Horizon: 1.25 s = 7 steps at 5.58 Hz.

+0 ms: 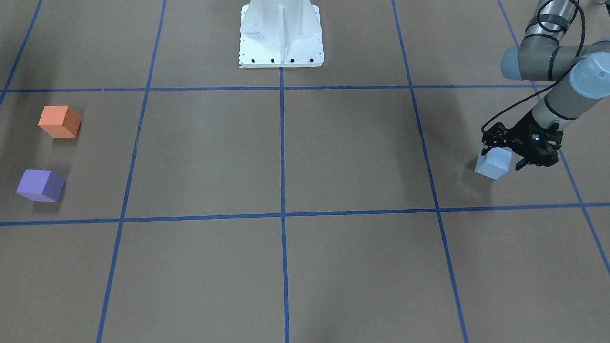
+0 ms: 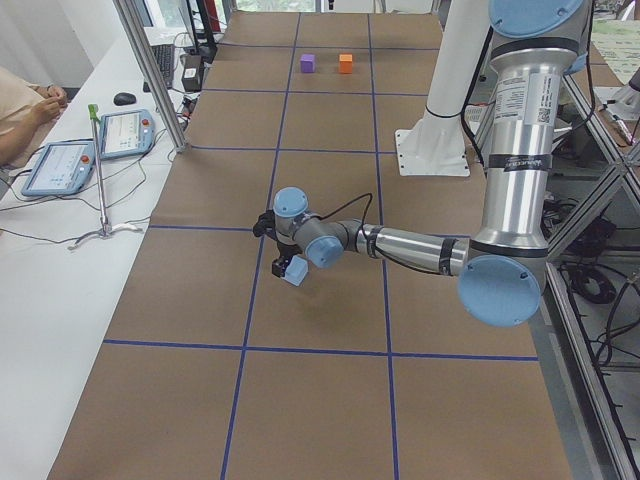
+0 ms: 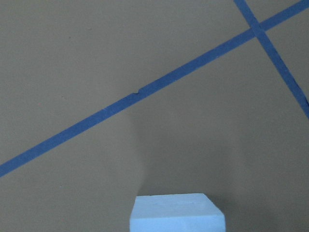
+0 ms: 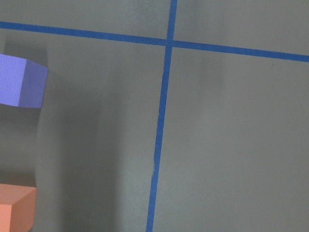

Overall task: Place blue block between orange and purple blocks
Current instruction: 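Close the left gripper on the light blue cube and lift it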

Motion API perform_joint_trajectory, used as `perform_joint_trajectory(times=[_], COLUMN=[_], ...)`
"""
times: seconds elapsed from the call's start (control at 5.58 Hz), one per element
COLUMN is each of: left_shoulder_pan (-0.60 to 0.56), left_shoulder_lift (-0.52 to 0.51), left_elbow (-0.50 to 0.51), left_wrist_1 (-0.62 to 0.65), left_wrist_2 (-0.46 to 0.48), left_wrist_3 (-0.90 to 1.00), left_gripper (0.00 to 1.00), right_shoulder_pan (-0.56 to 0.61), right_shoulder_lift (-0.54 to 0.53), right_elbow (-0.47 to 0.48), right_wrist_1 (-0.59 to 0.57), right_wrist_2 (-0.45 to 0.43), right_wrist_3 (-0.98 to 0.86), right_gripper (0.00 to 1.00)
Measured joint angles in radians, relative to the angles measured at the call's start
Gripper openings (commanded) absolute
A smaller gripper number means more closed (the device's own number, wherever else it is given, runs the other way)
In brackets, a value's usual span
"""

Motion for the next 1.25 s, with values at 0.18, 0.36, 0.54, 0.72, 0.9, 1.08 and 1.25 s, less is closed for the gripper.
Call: perform_joint_trajectory(times=[0.18, 0.36, 0.54, 0.72, 0.9, 1.08, 1.25], left_shoulder_pan=[0.019, 0.046, 0.065, 0.071, 0.072, 0.072, 0.073], left_shoulder_lift=[0.0, 0.0, 0.0, -0.001, -0.004, -0.01, -0.04], left_elbow=[0.011, 0.022, 0.03, 0.033, 0.016, -0.027, -0.068], left_wrist_1=[-0.001, -0.003, -0.004, -0.004, -0.002, 0.006, 0.022], left_wrist_2=[0.001, 0.017, 0.039, 0.05, 0.051, 0.046, 0.044], left_wrist_3=[-0.018, -0.031, -0.034, -0.036, -0.038, -0.054, -0.109], left_gripper=[1.0, 0.88, 0.18, 0.0, 0.0, 0.0, 0.0], right_shoulder_pan=[0.0, 0.0, 0.0, 0.001, 0.0, 0.0, 0.0], right_shoulder_lift=[0.0, 0.0, 0.0, 0.0, 0.0, 0.0, 0.0], right_elbow=[0.0, 0.0, -0.001, -0.001, -0.001, -0.001, -0.001], right_wrist_1=[0.0, 0.0, 0.0, 0.0, 0.0, 0.0, 0.0], right_wrist_2=[0.0, 0.0, 0.0, 0.0, 0.0, 0.0, 0.0], right_wrist_3=[0.0, 0.0, 0.0, 0.0, 0.0, 0.0, 0.0], right_gripper=[1.0, 1.0, 1.0, 1.0, 1.0, 1.0, 1.0])
